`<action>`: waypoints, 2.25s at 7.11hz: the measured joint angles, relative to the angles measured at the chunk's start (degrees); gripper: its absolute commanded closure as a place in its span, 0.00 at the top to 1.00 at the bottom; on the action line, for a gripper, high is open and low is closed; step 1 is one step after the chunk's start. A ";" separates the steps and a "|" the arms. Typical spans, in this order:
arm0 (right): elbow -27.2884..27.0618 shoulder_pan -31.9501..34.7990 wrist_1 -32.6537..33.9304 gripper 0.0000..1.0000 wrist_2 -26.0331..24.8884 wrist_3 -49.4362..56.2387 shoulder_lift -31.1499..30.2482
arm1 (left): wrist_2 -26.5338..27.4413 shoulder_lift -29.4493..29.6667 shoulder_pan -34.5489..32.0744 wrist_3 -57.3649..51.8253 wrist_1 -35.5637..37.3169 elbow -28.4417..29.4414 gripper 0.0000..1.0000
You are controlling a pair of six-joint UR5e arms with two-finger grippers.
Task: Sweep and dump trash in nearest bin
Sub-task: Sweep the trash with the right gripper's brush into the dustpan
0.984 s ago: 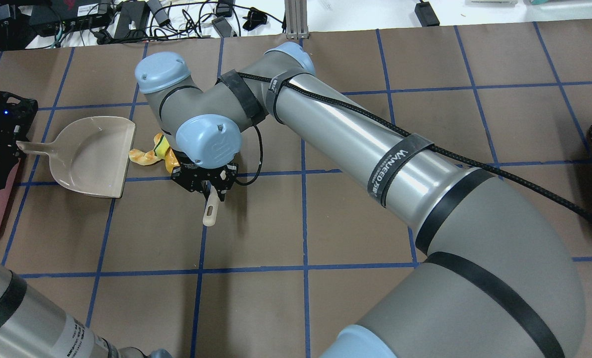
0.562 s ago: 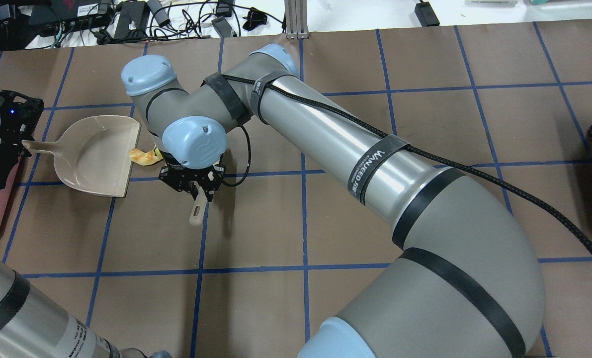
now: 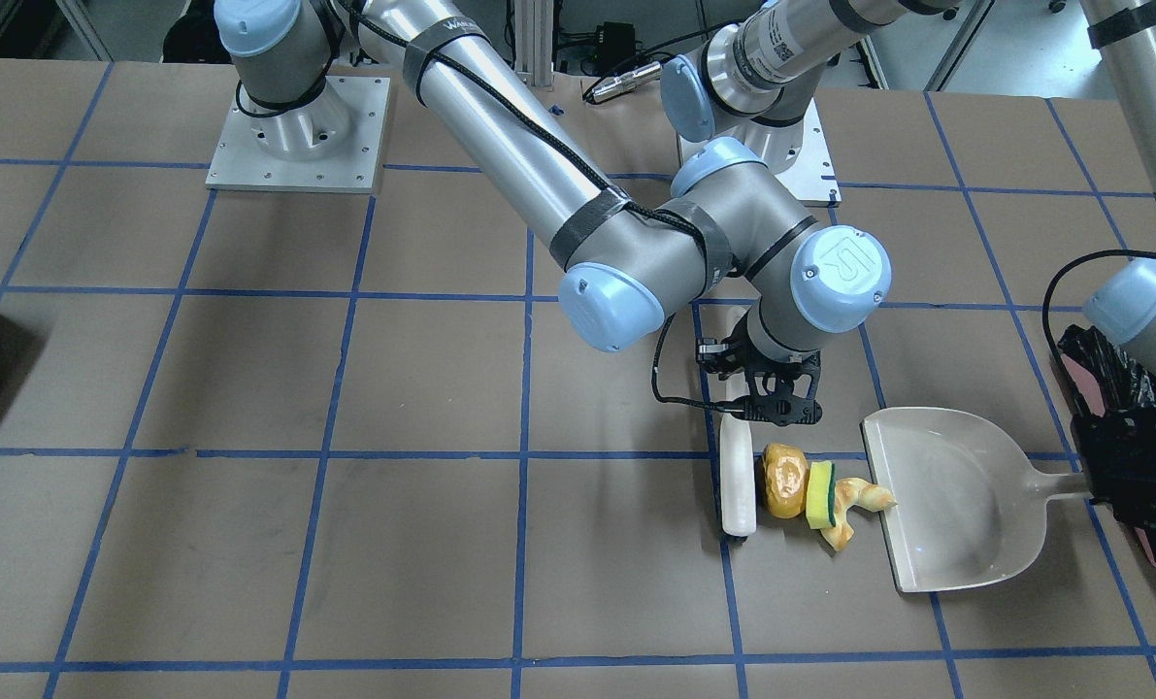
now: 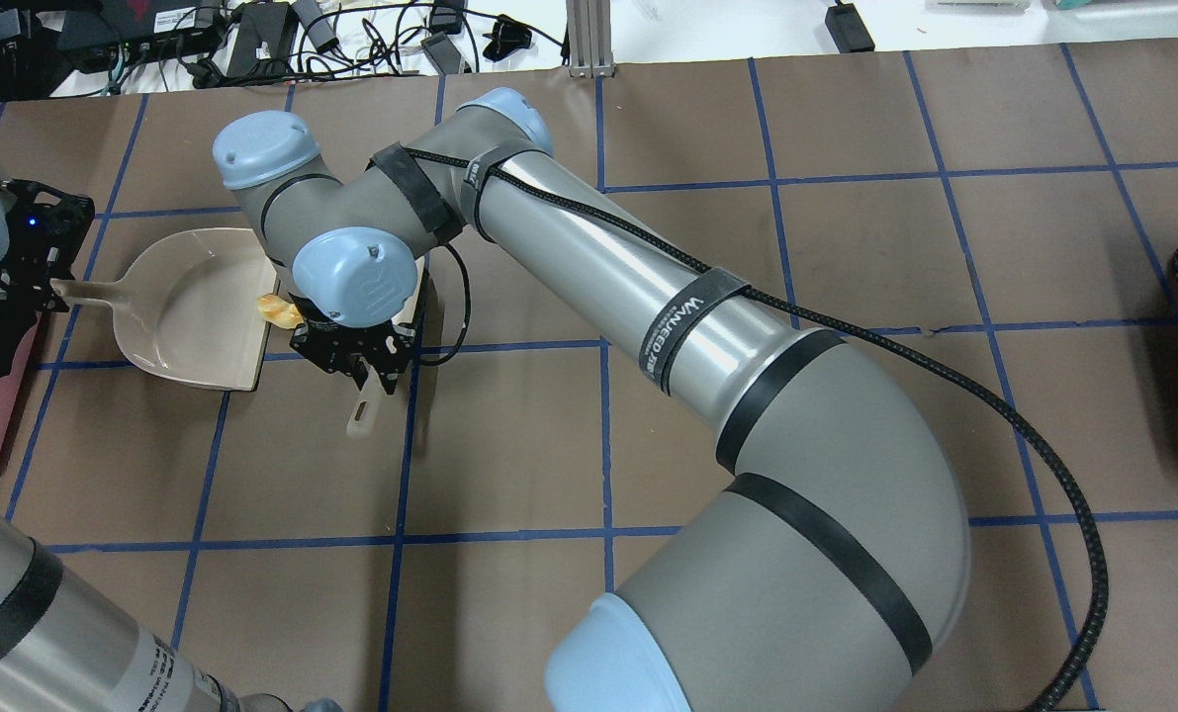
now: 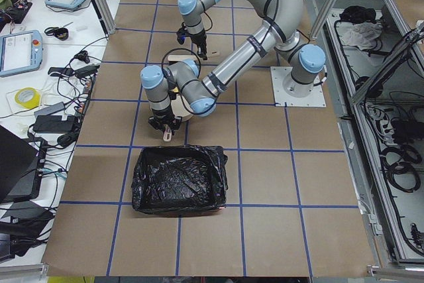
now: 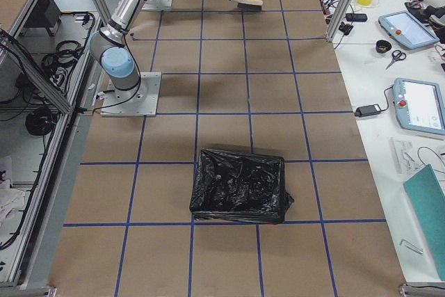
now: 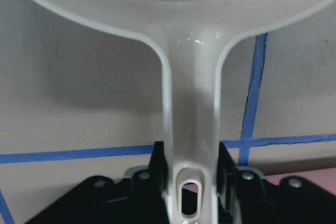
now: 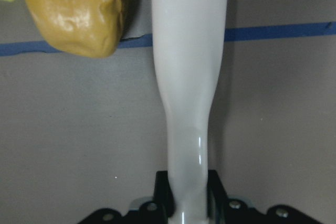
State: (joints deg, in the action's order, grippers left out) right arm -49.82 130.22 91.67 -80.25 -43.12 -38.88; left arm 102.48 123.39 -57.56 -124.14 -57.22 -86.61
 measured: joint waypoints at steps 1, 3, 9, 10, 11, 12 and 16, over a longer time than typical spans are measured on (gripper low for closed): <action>1.03 0.26 0.64 0.00 1.13 -0.81 0.54 | 0.00 0.14 0.00 0.02 0.02 -0.01 0.00; 4.13 1.06 3.37 0.00 2.81 -2.71 2.62 | 0.17 0.41 -0.01 0.04 0.08 0.03 0.00; 9.11 2.93 14.86 0.00 6.76 -8.58 7.93 | 4.39 0.61 -1.64 0.56 2.00 -0.07 0.00; 9.96 3.46 16.68 0.00 7.55 -9.47 8.34 | 4.43 0.61 -1.67 0.73 2.01 -0.07 0.00; 11.75 4.00 17.59 0.00 8.10 -10.24 9.47 | 4.46 0.62 -1.71 0.79 2.02 -0.08 0.00; 14.01 4.66 18.10 0.00 8.33 -11.01 11.21 | 4.47 0.62 -1.72 0.84 2.02 -0.07 0.00; 17.34 7.01 24.95 0.00 12.24 -14.69 14.59 | 4.40 0.73 -1.68 0.89 2.04 -0.05 0.00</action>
State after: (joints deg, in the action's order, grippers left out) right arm -32.48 137.23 116.62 -68.01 -57.81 -24.29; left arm 106.88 124.12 -59.24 -123.24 -55.17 -86.66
